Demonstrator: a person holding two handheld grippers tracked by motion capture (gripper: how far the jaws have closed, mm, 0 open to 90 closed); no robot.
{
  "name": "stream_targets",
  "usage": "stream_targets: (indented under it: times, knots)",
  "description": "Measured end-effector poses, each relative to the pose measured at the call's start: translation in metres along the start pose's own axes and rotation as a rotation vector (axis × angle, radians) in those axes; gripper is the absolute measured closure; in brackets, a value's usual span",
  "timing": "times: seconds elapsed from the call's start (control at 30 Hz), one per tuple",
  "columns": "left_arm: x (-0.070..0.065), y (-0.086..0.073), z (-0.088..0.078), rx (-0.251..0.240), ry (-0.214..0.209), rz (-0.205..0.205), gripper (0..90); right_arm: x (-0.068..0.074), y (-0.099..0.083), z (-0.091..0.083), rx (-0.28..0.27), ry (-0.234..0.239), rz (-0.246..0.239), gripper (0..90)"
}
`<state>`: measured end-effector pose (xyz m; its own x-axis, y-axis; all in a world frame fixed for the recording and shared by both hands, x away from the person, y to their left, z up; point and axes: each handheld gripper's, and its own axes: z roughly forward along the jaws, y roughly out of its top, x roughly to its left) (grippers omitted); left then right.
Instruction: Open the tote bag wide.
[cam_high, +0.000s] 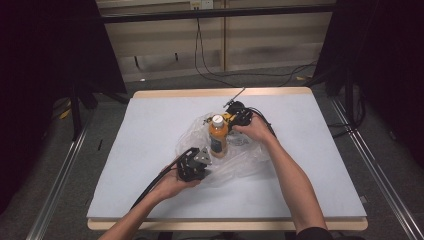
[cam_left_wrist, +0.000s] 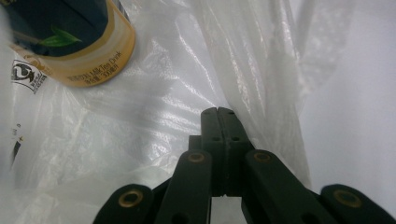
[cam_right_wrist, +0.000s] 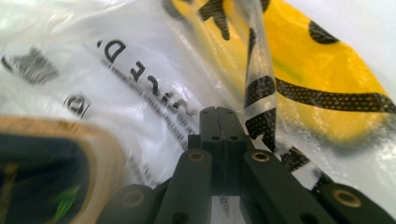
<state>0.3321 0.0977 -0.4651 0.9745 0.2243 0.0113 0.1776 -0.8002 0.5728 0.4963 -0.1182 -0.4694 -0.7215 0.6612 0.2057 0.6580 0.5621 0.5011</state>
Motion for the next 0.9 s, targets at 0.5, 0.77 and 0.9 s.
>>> stream_targets:
  times: [0.5, 0.77, 0.9]
  knots:
    - [0.013, -0.022, -0.012, -0.033, -0.018, -0.045, 90.0, -0.006, -0.003, -0.002, -0.024, -0.057, 0.031, 90.0]
    - [0.011, -0.021, -0.012, -0.037, 0.010, -0.058, 90.0, 0.001, -0.009, -0.011, -0.090, -0.025, 0.059, 90.0]
    - [0.018, -0.023, -0.016, -0.107, -0.001, -0.104, 90.0, 0.004, -0.011, -0.024, -0.122, -0.014, 0.052, 90.0]
